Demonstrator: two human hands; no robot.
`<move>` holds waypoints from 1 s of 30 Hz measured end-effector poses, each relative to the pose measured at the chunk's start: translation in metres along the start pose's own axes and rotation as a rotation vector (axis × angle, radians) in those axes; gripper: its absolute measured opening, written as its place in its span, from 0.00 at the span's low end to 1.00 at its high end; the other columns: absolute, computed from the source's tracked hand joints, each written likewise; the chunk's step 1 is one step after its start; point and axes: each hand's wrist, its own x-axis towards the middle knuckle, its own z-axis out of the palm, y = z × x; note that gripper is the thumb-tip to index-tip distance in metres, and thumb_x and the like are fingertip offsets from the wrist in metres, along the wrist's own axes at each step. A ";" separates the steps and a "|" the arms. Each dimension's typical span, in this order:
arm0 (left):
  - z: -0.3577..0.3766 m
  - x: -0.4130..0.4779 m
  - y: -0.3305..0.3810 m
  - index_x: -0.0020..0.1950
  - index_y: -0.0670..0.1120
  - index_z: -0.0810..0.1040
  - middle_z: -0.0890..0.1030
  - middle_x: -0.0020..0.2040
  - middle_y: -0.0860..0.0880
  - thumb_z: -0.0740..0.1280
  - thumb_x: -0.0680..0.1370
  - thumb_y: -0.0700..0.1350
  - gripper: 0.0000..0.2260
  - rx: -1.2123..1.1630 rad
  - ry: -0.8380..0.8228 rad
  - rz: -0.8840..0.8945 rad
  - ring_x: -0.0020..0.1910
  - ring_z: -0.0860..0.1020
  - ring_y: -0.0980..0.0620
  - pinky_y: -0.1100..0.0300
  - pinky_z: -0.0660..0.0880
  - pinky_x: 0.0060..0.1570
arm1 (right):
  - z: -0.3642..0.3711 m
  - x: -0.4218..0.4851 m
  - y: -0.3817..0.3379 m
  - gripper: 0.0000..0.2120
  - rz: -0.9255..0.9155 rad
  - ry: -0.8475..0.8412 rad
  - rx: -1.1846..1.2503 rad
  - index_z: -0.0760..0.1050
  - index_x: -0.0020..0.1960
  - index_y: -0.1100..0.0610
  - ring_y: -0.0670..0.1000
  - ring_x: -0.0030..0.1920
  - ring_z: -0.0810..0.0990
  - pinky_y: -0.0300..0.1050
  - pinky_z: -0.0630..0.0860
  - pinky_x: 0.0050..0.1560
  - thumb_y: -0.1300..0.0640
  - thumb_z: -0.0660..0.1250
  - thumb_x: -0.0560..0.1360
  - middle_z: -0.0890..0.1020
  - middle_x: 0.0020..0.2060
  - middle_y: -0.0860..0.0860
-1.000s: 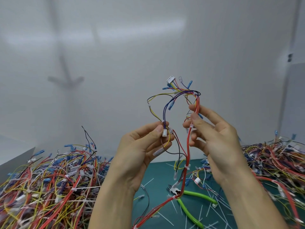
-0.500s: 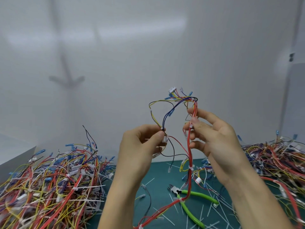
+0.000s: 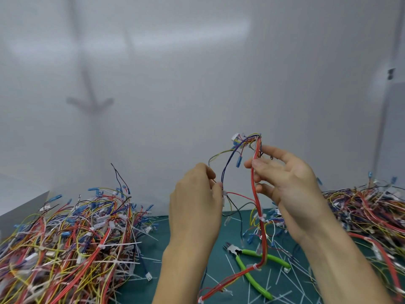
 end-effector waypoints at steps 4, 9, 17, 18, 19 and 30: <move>0.002 -0.002 0.005 0.53 0.51 0.74 0.80 0.48 0.55 0.64 0.80 0.45 0.03 -0.006 -0.021 0.074 0.45 0.79 0.51 0.51 0.75 0.48 | -0.001 0.000 0.001 0.14 -0.010 -0.005 -0.042 0.72 0.61 0.58 0.41 0.37 0.81 0.34 0.76 0.31 0.66 0.68 0.77 0.87 0.42 0.48; 0.007 -0.002 0.004 0.55 0.51 0.75 0.80 0.52 0.55 0.63 0.81 0.44 0.05 -0.009 -0.077 0.142 0.49 0.78 0.52 0.52 0.74 0.51 | 0.003 -0.001 0.004 0.11 0.003 -0.054 -0.108 0.72 0.57 0.59 0.42 0.37 0.81 0.34 0.76 0.31 0.68 0.67 0.77 0.87 0.44 0.49; 0.005 -0.003 0.007 0.44 0.51 0.77 0.81 0.42 0.55 0.62 0.80 0.50 0.07 -0.116 -0.159 0.215 0.43 0.79 0.51 0.48 0.77 0.45 | 0.007 -0.005 0.004 0.10 -0.056 -0.076 -0.171 0.73 0.53 0.59 0.43 0.28 0.78 0.35 0.74 0.27 0.69 0.69 0.76 0.86 0.40 0.44; 0.004 -0.003 0.007 0.43 0.51 0.77 0.82 0.41 0.54 0.61 0.80 0.49 0.08 -0.124 -0.191 0.218 0.43 0.80 0.51 0.48 0.77 0.44 | 0.007 -0.005 0.004 0.09 -0.066 -0.069 -0.170 0.73 0.53 0.60 0.44 0.28 0.77 0.36 0.73 0.26 0.69 0.69 0.76 0.86 0.40 0.45; 0.003 -0.003 0.008 0.43 0.51 0.77 0.83 0.40 0.54 0.60 0.80 0.49 0.09 -0.134 -0.225 0.217 0.42 0.81 0.51 0.48 0.78 0.44 | 0.007 -0.005 0.004 0.09 -0.077 -0.062 -0.170 0.73 0.52 0.60 0.46 0.28 0.76 0.36 0.72 0.26 0.69 0.69 0.76 0.87 0.41 0.46; -0.011 0.003 -0.002 0.49 0.42 0.83 0.87 0.43 0.48 0.75 0.73 0.39 0.06 -0.615 -0.553 0.059 0.44 0.85 0.51 0.54 0.81 0.51 | 0.008 -0.005 0.004 0.10 -0.154 0.001 -0.171 0.74 0.49 0.54 0.42 0.28 0.78 0.34 0.72 0.26 0.65 0.72 0.75 0.87 0.44 0.45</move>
